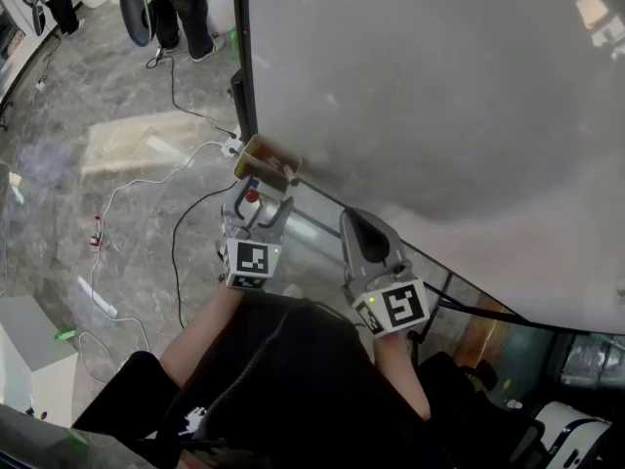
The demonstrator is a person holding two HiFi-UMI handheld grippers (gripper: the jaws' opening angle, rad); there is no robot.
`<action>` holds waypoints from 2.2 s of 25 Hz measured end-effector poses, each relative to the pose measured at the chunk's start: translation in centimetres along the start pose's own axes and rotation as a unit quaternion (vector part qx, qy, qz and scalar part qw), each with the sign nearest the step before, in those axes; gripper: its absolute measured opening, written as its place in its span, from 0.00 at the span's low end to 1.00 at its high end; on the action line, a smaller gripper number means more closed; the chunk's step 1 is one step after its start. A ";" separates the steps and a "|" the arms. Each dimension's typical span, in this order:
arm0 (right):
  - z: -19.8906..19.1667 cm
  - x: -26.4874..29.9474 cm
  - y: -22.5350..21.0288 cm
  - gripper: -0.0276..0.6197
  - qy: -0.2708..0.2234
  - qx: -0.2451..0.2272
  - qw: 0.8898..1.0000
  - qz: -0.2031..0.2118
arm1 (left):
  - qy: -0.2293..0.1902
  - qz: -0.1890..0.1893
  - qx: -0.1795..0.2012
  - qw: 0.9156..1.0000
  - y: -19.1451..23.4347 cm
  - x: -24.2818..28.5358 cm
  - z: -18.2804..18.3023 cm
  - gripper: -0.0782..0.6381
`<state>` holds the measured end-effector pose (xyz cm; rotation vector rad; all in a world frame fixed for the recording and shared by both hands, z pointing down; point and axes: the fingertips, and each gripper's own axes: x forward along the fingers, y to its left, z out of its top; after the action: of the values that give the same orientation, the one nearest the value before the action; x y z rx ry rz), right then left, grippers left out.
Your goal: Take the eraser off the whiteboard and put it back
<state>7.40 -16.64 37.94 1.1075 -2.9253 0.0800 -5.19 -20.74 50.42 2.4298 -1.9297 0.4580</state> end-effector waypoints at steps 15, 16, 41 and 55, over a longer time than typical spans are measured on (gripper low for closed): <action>0.3 0.5 -0.5 0.06 -0.003 0.001 1.000 -0.011 | -0.012 -0.017 0.016 1.000 0.9 0.5 0.9 0.49; 0.3 0.6 -0.5 0.06 -0.004 0.001 1.000 -0.012 | -0.016 -0.018 0.021 0.999 1.0 0.5 1.2 0.49; 1.0 0.7 1.9 0.06 -0.029 0.011 0.999 -0.041 | -0.104 -0.061 -0.009 0.993 3.0 -4.4 9.0 0.48; 2.9 0.0 3.7 0.06 -0.052 0.014 0.997 -0.055 | -0.154 -0.094 -0.027 0.983 4.1 -8.2 13.8 0.48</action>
<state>5.00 -13.98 34.85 1.3142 -2.9538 0.0630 -7.68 -16.43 34.65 2.7480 -1.7496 0.0237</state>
